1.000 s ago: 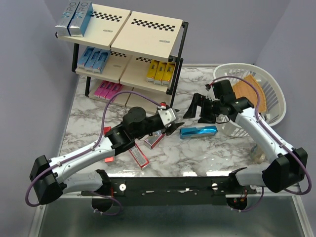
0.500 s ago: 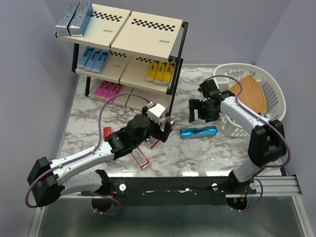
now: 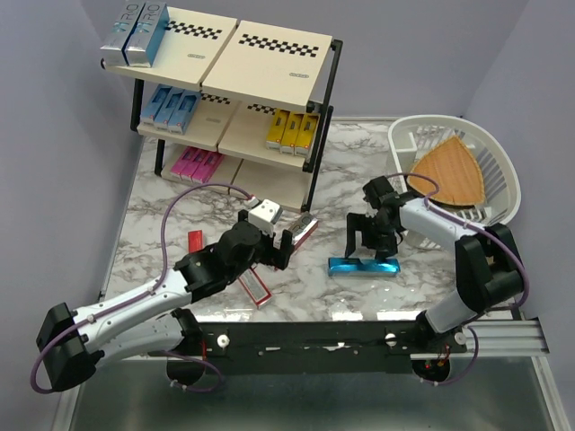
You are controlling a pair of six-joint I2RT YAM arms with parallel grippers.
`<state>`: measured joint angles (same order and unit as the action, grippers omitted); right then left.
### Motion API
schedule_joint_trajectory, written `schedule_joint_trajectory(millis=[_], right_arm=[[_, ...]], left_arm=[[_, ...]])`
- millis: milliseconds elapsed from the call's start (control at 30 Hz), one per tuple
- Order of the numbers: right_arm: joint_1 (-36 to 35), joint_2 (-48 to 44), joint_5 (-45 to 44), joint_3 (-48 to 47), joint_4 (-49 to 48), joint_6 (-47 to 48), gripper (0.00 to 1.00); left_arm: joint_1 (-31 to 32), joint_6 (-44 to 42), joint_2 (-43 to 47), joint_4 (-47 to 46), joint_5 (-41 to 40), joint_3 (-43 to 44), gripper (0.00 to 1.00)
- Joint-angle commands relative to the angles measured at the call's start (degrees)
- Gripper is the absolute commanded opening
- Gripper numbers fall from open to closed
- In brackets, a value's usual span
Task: Place and organize the toothpastes onto the shelf
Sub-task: Adjust the toothpaste at the center of the board.
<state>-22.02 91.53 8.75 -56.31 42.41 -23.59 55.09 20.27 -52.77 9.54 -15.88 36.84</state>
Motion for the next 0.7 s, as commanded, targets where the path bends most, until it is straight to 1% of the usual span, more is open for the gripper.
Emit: schedule_joint_trajectory(millis=[0,100,200,233,300,333,367,433,500,533,600,633,667], right_arm=[[-4.25,-5.2,8.38,5.16,-1.36,-7.69,1.0],[-7.15,-7.84,9.27,5.69,-0.76,-8.93,1.0],[-7.69,-10.22,6.56,2.89,1.78,-4.28,1.0],[-7.69,-11.27,5.84,1.75,2.84,0.0,1.0],[-7.95,-11.37,5.92,-2.38,6.25,5.02,1.0],[-8.38,-10.5,6.1,-3.7,7.76,9.84,1.0],[-9.87,-9.97,5.75,-5.19,9.16,11.97,1.0],[-12.24,-8.65,2.25,-8.01,13.12,17.93,1.0],[-16.02,-6.28,-2.13,-9.77,16.28,21.73,1.0],[-17.17,-5.49,-3.12,-10.21,17.17,25.58,1.0],[-20.16,-3.64,-6.27,-11.01,18.49,28.42,1.0],[-21.3,-3.46,-7.08,-11.36,18.41,30.86,1.0],[-23.83,-3.37,-7.87,-11.45,18.23,31.93,1.0]], left_arm=[[-0.42,0.38,1.62,0.65,-1.0,-1.94,0.99],[-0.51,-1.98,2.5,1.0,-1.17,-2.3,0.99],[-0.86,-5.75,3.99,1.1,-1.96,-2.56,0.99],[-1.04,-6.73,4.86,0.92,-2.31,-2.82,0.99],[-1.91,-9.36,5.83,0.3,-3.19,-3.27,0.99],[-2.35,-10.24,6.62,0.3,-3.45,-3.18,0.99],[-2.79,-11.04,7.07,0.39,-4.33,-3.09,0.99],[-4.72,-14.1,8.38,0.22,-5.04,-2.74,0.99],[-7.0,-16.05,9.44,-0.92,-6.26,-3.26,0.99],[-8.15,-17.1,10.4,-1.36,-6.62,-3.61,0.99],[-10.17,-17.28,11.28,-3.9,-6.45,-5.36,0.99],[-12.18,-17.2,11.9,-4.79,-6.62,-5.98,0.99],[-12.9,-16.5,12.08,-5.06,-6.71,-6.08,0.99]])
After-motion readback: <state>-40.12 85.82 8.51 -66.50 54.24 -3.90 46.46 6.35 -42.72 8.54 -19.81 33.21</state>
